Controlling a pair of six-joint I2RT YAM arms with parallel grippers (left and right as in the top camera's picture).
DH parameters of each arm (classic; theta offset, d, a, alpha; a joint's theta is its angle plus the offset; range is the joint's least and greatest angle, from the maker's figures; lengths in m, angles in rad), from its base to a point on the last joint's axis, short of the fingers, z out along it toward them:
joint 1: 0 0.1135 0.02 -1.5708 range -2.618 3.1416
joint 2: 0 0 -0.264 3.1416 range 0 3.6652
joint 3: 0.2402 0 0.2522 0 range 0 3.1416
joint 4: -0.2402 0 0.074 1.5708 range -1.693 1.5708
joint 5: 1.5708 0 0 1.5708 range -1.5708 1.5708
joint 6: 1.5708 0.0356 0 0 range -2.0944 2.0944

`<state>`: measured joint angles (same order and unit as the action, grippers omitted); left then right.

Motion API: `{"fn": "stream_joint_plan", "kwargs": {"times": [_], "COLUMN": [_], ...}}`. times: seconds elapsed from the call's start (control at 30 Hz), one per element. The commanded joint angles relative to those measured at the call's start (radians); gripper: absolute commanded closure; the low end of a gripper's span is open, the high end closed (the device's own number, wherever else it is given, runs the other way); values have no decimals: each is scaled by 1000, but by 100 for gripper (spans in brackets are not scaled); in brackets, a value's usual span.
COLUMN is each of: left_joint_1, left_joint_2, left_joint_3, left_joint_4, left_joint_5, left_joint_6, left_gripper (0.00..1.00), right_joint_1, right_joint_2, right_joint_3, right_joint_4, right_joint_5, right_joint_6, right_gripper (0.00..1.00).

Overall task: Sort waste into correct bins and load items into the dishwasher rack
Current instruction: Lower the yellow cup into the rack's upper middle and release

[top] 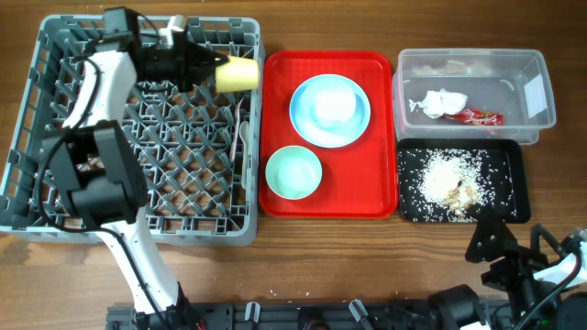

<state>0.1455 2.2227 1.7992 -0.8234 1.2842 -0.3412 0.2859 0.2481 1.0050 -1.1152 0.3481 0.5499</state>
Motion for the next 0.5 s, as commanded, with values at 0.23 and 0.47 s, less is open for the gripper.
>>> {"fn": "stream_joint_plan", "kwargs": {"times": [0.23, 0.47], "left_joint_1": [53, 87], "left_joint_2": [26, 26], "left_joint_3": [0, 0], "left_joint_4": [-97, -197], "left_joint_5": [-390, -583], "left_joint_6": [50, 65], "left_gripper": [96, 96], "right_joint_1": [-5, -5], "right_joint_2": [-10, -10], "right_joint_3": [2, 2], "right_joint_4": [-1, -1], "right_joint_5": [-5, -5], "right_joint_6": [10, 10], "right_gripper": [0, 0]}}
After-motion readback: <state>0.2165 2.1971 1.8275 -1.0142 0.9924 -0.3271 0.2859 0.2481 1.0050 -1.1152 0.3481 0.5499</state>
